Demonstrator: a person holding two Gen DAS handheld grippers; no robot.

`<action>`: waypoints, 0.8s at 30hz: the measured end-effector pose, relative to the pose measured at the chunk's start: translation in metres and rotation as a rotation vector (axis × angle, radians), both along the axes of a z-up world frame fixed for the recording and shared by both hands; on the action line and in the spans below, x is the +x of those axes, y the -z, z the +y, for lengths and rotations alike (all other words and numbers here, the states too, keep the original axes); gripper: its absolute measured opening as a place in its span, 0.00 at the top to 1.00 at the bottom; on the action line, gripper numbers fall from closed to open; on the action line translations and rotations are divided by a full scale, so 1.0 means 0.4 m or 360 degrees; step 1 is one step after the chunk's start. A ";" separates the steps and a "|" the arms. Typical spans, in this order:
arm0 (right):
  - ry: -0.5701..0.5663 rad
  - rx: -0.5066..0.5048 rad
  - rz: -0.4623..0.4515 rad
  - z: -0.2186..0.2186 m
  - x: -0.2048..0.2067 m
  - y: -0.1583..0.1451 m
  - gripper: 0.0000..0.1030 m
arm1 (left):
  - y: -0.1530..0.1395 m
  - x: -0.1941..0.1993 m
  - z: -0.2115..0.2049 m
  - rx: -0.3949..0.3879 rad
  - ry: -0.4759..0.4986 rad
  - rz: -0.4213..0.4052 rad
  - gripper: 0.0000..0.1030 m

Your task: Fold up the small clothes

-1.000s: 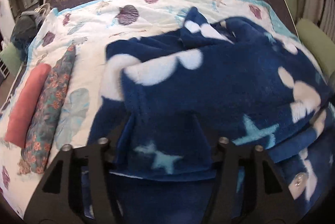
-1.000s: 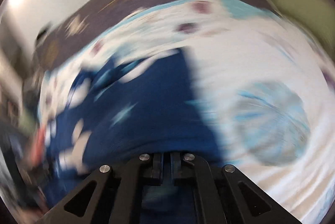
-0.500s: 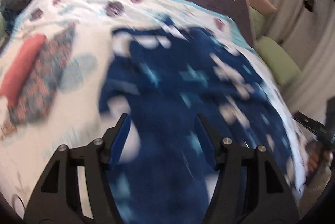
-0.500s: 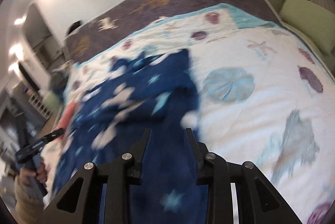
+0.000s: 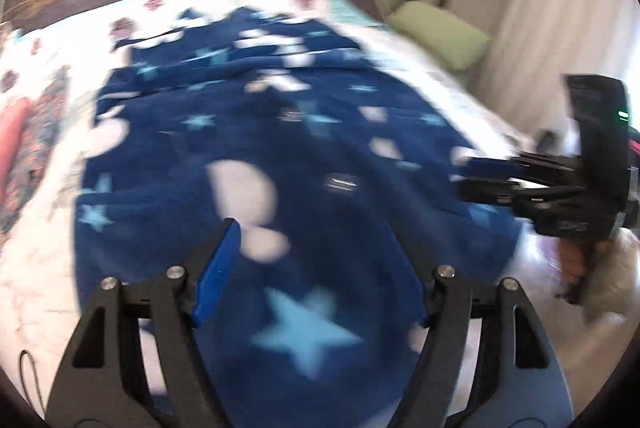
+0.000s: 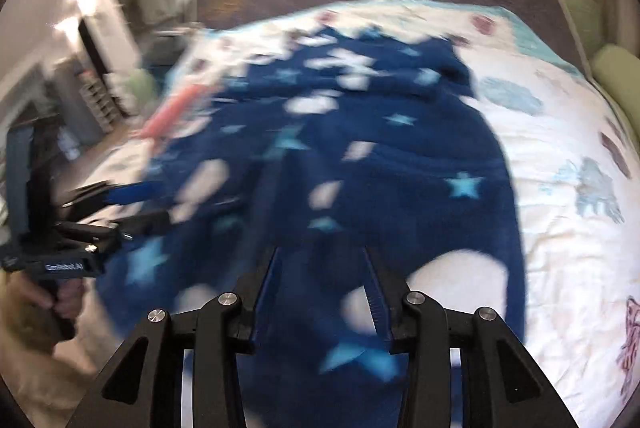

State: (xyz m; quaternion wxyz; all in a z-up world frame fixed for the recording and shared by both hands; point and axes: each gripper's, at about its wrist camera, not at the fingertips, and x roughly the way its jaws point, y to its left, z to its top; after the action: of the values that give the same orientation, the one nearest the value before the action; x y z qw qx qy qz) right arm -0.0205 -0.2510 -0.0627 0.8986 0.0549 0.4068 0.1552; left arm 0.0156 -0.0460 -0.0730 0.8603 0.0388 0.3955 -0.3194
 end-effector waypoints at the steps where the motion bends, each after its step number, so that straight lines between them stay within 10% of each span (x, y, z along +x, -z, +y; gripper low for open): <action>1: -0.0023 -0.0014 -0.0020 0.010 -0.018 -0.007 0.59 | 0.005 -0.026 -0.007 -0.0020 0.0046 0.0028 0.28; 9: -0.0057 0.0077 0.0042 0.030 -0.095 0.034 0.59 | 0.080 -0.067 -0.070 0.0199 0.0076 0.0089 0.29; 12: -0.0149 0.0057 -0.0011 0.044 -0.126 0.027 0.50 | 0.071 -0.063 -0.045 0.0076 0.0105 0.0170 0.73; 14: -0.0237 -0.0020 -0.0066 0.066 -0.149 0.017 0.43 | 0.067 -0.045 -0.011 -0.0014 0.0031 0.0247 0.83; 24: -0.0531 -0.0387 -0.0164 0.221 -0.167 0.075 0.42 | 0.044 -0.020 0.110 -0.0175 -0.0227 0.0261 0.83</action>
State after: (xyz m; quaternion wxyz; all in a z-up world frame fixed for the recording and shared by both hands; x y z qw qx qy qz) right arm -0.0871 -0.1627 -0.0926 0.8800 -0.1303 0.3795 0.2542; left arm 0.0078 -0.0019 -0.0907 0.8464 -0.0629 0.4480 -0.2808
